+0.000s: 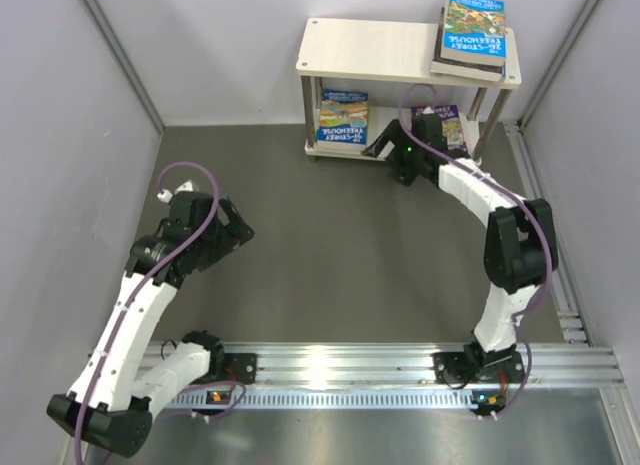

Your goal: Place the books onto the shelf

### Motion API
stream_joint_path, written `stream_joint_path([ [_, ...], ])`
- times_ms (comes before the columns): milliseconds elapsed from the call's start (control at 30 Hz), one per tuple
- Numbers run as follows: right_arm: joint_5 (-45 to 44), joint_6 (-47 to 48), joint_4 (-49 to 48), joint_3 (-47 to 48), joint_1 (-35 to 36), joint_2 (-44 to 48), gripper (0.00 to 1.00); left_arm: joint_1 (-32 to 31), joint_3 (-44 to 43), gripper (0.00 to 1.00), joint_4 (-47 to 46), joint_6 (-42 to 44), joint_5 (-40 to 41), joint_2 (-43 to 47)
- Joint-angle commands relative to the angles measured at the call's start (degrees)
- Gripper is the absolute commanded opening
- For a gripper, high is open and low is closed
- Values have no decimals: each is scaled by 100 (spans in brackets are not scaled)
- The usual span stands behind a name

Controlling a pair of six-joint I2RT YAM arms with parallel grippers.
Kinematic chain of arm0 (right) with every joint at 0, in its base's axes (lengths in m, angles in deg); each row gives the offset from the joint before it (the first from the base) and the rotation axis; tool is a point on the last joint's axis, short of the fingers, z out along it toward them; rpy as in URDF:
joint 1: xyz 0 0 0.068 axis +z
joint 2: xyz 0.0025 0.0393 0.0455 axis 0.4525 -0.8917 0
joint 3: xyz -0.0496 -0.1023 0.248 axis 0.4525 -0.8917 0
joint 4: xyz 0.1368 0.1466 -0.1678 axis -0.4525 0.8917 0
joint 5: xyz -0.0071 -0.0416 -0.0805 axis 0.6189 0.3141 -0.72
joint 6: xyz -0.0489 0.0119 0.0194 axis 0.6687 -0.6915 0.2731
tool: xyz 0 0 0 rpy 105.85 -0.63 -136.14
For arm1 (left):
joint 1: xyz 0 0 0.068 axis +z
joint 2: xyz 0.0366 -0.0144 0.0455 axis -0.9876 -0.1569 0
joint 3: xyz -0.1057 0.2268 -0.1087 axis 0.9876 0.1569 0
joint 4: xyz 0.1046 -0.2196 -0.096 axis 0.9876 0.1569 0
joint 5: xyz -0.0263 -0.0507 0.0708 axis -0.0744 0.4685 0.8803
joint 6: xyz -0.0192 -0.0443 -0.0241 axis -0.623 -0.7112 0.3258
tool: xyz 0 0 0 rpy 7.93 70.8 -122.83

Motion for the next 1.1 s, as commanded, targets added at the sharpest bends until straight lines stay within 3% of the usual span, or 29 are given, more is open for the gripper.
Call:
stream_joint_path([
  [0, 323, 828, -364, -605, 611, 1234, 100, 34, -116, 98, -599, 424, -269, -297],
  [200, -238, 1260, 84, -1905, 1526, 3185, 100, 34, -756, 98, -854, 723, -376, -938],
  [333, -1073, 1840, 831, -1881, 1921, 4214, 100, 25, -1171, 98, -1161, 917, -139, -1072],
  [467, -1697, 2359, 1368, -1670, 1992, 5144, 100, 25, -1453, 98, -1380, 1154, 651, -1160],
  [667, -2664, 2114, 1737, -1933, 1992, 6313, 100, 25, -67, 99, -3576, 2717, 1327, -520],
  [733, -2727, 2061, 1755, -2161, 1992, 6587, 100, 25, 820, 99, -4155, 3025, 1767, -352],
  [867, -2727, 2113, 1808, -2452, 1992, 7291, 100, 34, 2201, 99, -6043, 3597, 1884, 52],
  [1000, -2770, 1939, 2061, -2426, 1975, 7599, 100, 235, 3002, 99, -6565, 3880, 1770, -8],
  [1067, -2753, 1824, 2203, -2295, 1975, 7626, 100, 674, 3361, 99, -6707, 3792, 1211, -96],
])
